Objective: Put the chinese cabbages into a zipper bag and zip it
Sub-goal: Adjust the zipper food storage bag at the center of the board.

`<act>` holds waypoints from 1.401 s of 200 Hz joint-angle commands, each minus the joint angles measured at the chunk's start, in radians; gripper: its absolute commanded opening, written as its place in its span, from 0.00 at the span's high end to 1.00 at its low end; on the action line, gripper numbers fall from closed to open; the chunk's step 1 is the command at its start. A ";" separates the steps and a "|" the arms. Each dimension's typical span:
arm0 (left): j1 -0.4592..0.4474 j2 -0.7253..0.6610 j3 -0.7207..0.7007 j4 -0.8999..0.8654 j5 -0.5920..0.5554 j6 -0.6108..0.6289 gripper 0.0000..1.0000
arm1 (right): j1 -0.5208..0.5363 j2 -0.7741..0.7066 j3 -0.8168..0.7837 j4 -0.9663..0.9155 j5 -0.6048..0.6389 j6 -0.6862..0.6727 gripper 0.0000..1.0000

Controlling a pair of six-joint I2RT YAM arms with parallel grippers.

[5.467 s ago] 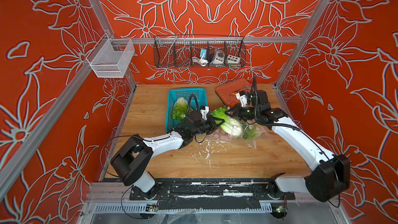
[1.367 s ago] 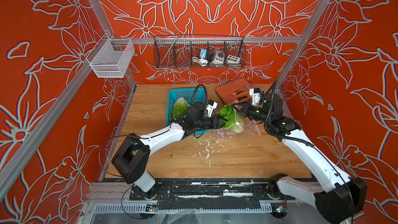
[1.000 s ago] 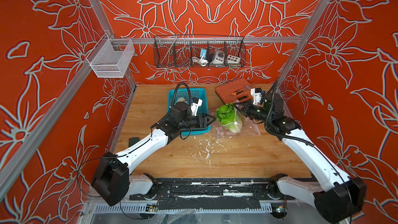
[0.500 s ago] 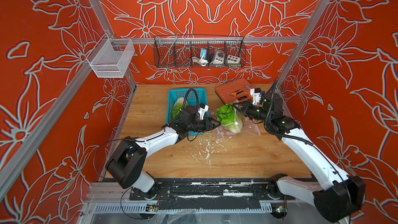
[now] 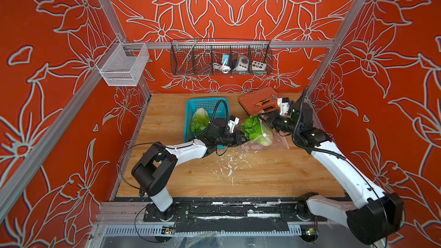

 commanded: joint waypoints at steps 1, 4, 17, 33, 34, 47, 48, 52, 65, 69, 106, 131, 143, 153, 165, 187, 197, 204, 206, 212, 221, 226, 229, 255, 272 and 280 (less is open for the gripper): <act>-0.007 0.009 0.035 0.100 -0.004 -0.053 0.80 | -0.006 -0.016 0.037 0.040 0.012 0.008 1.00; -0.007 0.005 0.039 0.093 -0.002 -0.053 0.82 | -0.008 -0.015 0.042 0.033 0.013 0.001 1.00; -0.008 -0.029 0.076 0.002 -0.011 -0.010 0.92 | -0.027 -0.006 0.091 -0.070 0.020 -0.081 1.00; -0.011 -0.089 0.180 -0.273 -0.104 0.145 1.00 | -0.051 0.017 0.209 -0.316 0.091 -0.287 1.00; -0.010 -0.092 0.187 -0.291 -0.113 0.158 1.00 | -0.051 0.020 0.218 -0.332 0.096 -0.301 1.00; -0.015 -0.113 0.292 -0.498 -0.208 0.272 1.00 | -0.055 0.029 0.278 -0.487 0.190 -0.427 1.00; -0.015 -0.113 0.300 -0.513 -0.213 0.278 1.00 | -0.055 0.028 0.278 -0.493 0.194 -0.434 1.00; -0.019 -0.113 0.331 -0.557 -0.230 0.302 1.00 | -0.055 0.024 0.275 -0.504 0.207 -0.452 1.00; -0.044 -0.084 0.461 -0.697 -0.272 0.378 1.00 | -0.068 0.012 0.296 -0.532 0.214 -0.486 1.00; -0.057 -0.068 0.509 -0.741 -0.288 0.401 1.00 | -0.071 0.012 0.322 -0.547 0.216 -0.497 1.00; -0.156 0.054 0.864 -0.942 -0.350 0.504 1.00 | -0.072 0.031 0.608 -0.692 0.281 -0.607 1.00; -0.172 0.077 0.983 -0.975 -0.367 0.503 1.00 | -0.072 0.024 0.698 -0.734 0.239 -0.598 1.00; -0.191 0.070 1.015 -0.976 -0.367 0.502 1.00 | -0.072 0.020 0.736 -0.740 0.219 -0.591 1.00; -0.207 0.058 1.015 -0.959 -0.360 0.493 1.00 | -0.072 0.021 0.762 -0.743 0.204 -0.591 1.00; -0.213 0.046 1.002 -0.947 -0.335 0.476 1.00 | -0.071 0.035 0.782 -0.764 0.200 -0.597 1.00; -0.217 -0.031 0.907 -0.851 -0.284 0.420 1.00 | -0.072 0.046 0.786 -0.779 0.166 -0.587 1.00; -0.216 -0.077 0.833 -0.778 -0.257 0.393 1.00 | -0.070 0.039 0.764 -0.757 0.160 -0.574 1.00; -0.212 -0.098 0.780 -0.734 -0.246 0.381 1.00 | -0.069 0.037 0.731 -0.733 0.160 -0.571 1.00; -0.210 -0.102 0.767 -0.725 -0.246 0.378 1.00 | -0.068 0.038 0.720 -0.726 0.161 -0.571 1.00; -0.199 -0.107 0.735 -0.719 -0.258 0.371 1.00 | -0.069 0.047 0.688 -0.714 0.166 -0.575 1.00; -0.182 -0.101 0.712 -0.731 -0.279 0.370 1.00 | -0.069 0.068 0.639 -0.703 0.171 -0.585 1.00; -0.174 -0.096 0.697 -0.729 -0.279 0.373 1.00 | -0.069 0.084 0.614 -0.702 0.174 -0.585 1.00; -0.168 -0.093 0.686 -0.725 -0.279 0.371 1.00 | -0.069 0.093 0.600 -0.701 0.175 -0.587 1.00; -0.131 -0.050 0.606 -0.692 -0.255 0.355 1.00 | -0.069 0.116 0.470 -0.578 0.107 -0.528 1.00; -0.110 -0.048 0.565 -0.668 -0.238 0.336 1.00 | -0.069 0.118 0.410 -0.489 0.038 -0.501 1.00; -0.094 -0.063 0.537 -0.648 -0.246 0.325 1.00 | -0.069 0.122 0.408 -0.483 0.001 -0.510 0.96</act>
